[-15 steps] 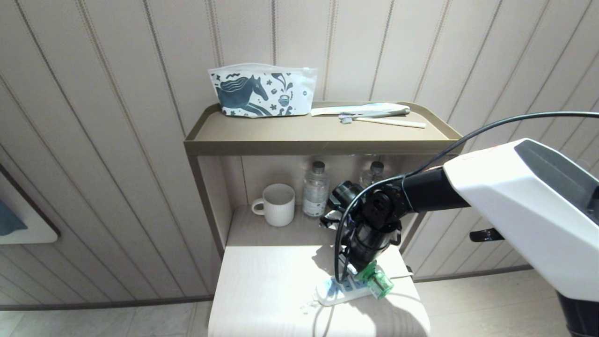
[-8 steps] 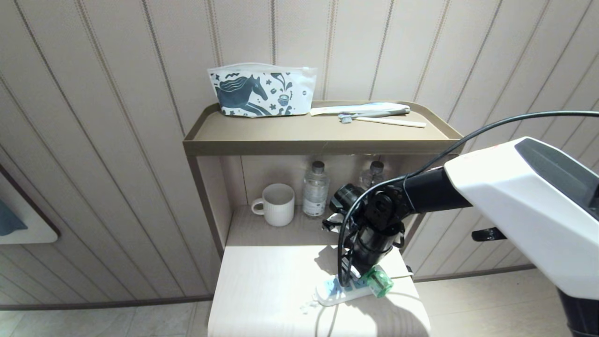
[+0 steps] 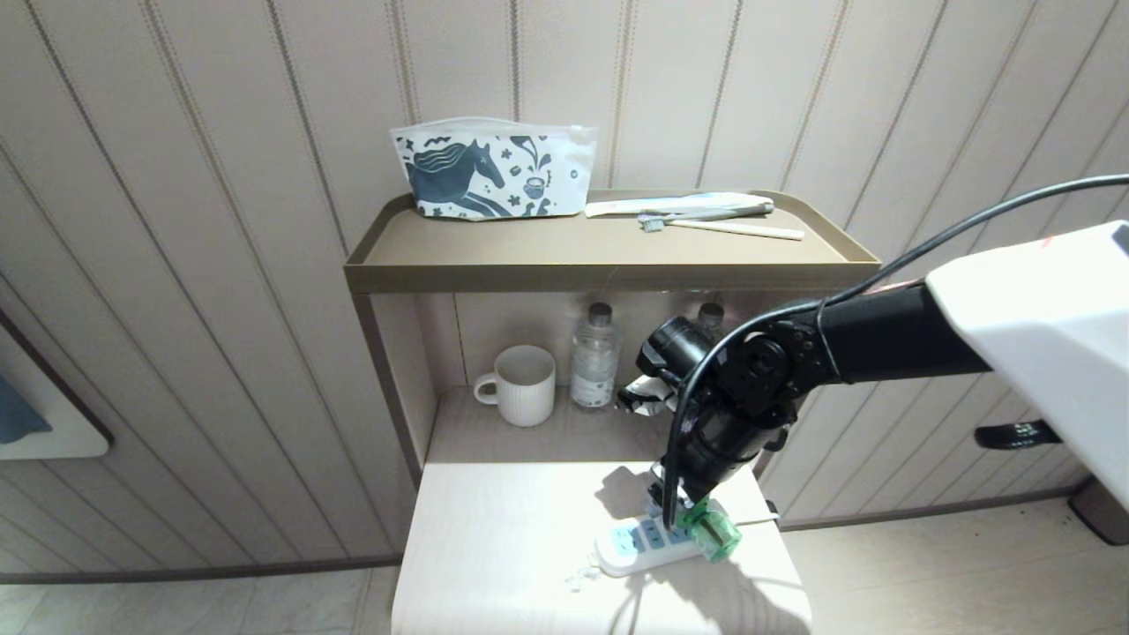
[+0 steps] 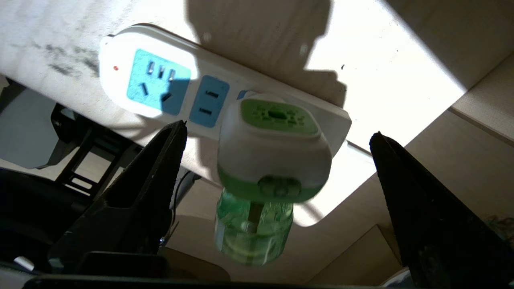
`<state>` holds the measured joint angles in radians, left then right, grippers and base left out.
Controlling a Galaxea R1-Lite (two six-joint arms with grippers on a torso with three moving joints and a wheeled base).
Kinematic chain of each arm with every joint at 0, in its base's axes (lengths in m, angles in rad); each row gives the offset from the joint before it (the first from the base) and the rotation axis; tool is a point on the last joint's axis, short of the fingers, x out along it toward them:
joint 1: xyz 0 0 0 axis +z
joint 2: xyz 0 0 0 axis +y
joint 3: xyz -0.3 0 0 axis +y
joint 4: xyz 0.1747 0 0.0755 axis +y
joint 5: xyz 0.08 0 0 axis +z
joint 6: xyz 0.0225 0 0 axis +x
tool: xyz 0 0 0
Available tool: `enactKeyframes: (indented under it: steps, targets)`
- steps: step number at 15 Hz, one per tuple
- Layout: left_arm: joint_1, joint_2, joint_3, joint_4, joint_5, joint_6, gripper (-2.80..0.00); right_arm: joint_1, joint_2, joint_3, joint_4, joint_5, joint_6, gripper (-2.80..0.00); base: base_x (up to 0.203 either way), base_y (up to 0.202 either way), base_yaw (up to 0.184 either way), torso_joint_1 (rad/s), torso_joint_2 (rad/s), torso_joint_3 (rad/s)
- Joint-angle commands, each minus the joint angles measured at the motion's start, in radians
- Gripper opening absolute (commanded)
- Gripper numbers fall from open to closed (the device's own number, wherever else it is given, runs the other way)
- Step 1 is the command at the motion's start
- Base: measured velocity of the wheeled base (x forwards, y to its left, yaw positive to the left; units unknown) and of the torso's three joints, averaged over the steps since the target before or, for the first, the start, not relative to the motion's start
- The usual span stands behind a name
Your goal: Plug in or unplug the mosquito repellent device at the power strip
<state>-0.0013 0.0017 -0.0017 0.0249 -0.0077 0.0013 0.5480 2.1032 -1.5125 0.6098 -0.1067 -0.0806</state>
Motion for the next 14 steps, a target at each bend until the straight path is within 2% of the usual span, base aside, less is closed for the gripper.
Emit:
enactKeyframes:
  steps: [1,9,10,14]
  targets:
    - [0.001,0.001,-0.001,0.000,0.000,0.000,-2.80,0.007,-0.107,0.026,0.002,-0.001,-0.001,0.00,0.000,0.000,0.000,0.000,0.00,0.000]
    - [0.000,0.001,0.000,0.000,0.000,0.000,-2.80,0.013,-0.462,0.267,0.002,-0.002,-0.002,0.00,0.000,0.000,0.000,0.000,0.00,0.000]
    - [0.000,0.001,-0.001,0.000,0.000,0.000,-2.80,0.013,-0.518,0.304,0.001,-0.002,-0.003,-2.80,0.000,0.000,0.000,0.000,0.00,0.000]
    - [0.000,0.001,-0.001,0.000,0.000,0.000,-2.80,0.009,-0.725,0.412,0.004,-0.002,-0.001,-2.80,0.000,0.000,0.000,0.000,0.00,0.000]
